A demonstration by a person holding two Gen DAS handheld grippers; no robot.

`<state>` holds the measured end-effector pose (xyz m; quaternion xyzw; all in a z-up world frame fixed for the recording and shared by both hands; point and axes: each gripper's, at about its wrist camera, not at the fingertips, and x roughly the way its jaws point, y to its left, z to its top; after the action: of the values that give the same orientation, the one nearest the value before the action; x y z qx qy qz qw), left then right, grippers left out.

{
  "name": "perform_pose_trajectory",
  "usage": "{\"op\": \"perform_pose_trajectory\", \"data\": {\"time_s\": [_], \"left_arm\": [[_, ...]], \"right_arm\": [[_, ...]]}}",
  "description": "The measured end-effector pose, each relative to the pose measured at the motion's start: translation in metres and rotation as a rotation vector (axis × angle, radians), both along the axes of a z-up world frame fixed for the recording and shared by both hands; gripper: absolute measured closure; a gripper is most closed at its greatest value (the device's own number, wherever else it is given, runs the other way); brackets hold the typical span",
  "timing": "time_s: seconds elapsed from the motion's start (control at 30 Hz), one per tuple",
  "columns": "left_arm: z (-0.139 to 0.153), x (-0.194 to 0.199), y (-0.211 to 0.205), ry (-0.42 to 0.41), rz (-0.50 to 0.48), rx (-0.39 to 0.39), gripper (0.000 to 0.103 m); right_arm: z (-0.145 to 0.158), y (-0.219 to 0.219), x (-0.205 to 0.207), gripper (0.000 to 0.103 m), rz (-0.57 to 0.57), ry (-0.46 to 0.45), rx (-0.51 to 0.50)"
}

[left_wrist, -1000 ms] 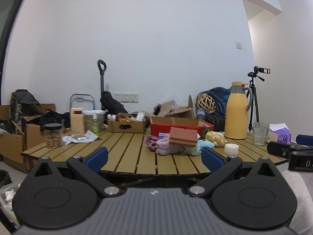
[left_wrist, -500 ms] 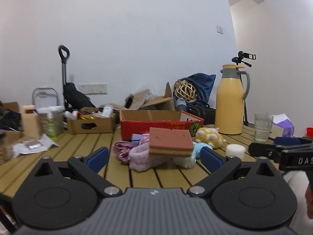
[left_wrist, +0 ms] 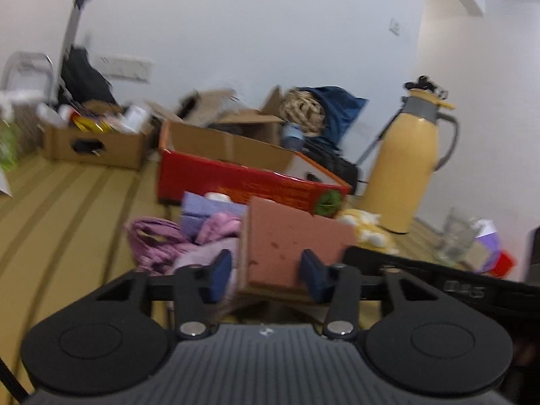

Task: Organize soft objects
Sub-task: 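Reach both grippers to the pink sponge and close on it, then carry the pink sponge into the red box and open both grippers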

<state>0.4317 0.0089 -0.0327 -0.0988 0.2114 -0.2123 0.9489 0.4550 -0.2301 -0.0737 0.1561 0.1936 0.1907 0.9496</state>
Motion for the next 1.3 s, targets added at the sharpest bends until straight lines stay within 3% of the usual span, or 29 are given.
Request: {"op": "perform_pose_trajectory", "data": {"time_s": [0.03, 0.17, 0.27, 0.43, 0.6, 0.67, 0.7, 0.73, 0.83, 0.9, 1.0, 1.03, 1.1, 1.23, 1.3], "left_arm": [[0.0, 0.002, 0.001, 0.006, -0.015, -0.011, 0.067], [0.01, 0.006, 0.004, 0.013, 0.0, -0.036, 0.069], [0.04, 0.022, 0.004, -0.021, 0.009, -0.059, 0.069], [0.095, 0.11, 0.015, -0.005, 0.032, -0.091, 0.069], [0.111, 0.225, 0.027, 0.042, 0.063, -0.085, 0.07], [0.103, 0.258, 0.026, 0.036, 0.099, -0.054, 0.068], [0.098, 0.277, 0.022, 0.03, 0.083, 0.001, 0.066], [0.092, 0.296, 0.02, 0.047, 0.06, 0.049, 0.066], [0.065, 0.347, 0.019, 0.147, 0.077, 0.082, 0.067], [0.052, 0.37, 0.014, 0.182, 0.095, 0.145, 0.067], [0.036, 0.385, 0.006, 0.213, 0.119, 0.243, 0.064], [0.032, 0.386, 0.005, 0.218, 0.117, 0.275, 0.064], [0.031, 0.384, 0.007, 0.205, 0.125, 0.265, 0.061], [0.028, 0.383, -0.001, 0.217, 0.116, 0.279, 0.056], [0.026, 0.382, -0.006, 0.243, 0.085, 0.267, 0.056]], "right_arm": [[-0.001, 0.0, 0.003, 0.071, 0.019, 0.009, 0.012], [0.006, -0.003, 0.013, 0.072, 0.036, 0.023, 0.051], [0.03, -0.005, 0.024, 0.072, 0.046, -0.011, 0.056], [0.087, -0.005, 0.102, 0.072, 0.081, 0.001, 0.035], [0.121, 0.006, 0.227, 0.072, 0.097, 0.038, -0.006], [0.115, 0.012, 0.282, 0.072, 0.109, 0.095, 0.003], [0.109, 0.016, 0.303, 0.072, 0.112, 0.116, 0.002], [0.1, 0.021, 0.328, 0.072, 0.093, 0.137, -0.001], [0.073, 0.035, 0.379, 0.071, 0.069, 0.198, -0.047], [0.052, 0.043, 0.41, 0.071, 0.078, 0.255, -0.083], [0.03, 0.044, 0.431, 0.07, 0.087, 0.299, -0.146], [0.027, 0.041, 0.434, 0.066, 0.081, 0.297, -0.163], [0.023, 0.027, 0.439, 0.057, 0.061, 0.337, -0.143], [0.018, 0.004, 0.435, 0.053, 0.019, 0.366, -0.187], [0.014, -0.009, 0.426, 0.051, -0.01, 0.395, -0.148]]}}
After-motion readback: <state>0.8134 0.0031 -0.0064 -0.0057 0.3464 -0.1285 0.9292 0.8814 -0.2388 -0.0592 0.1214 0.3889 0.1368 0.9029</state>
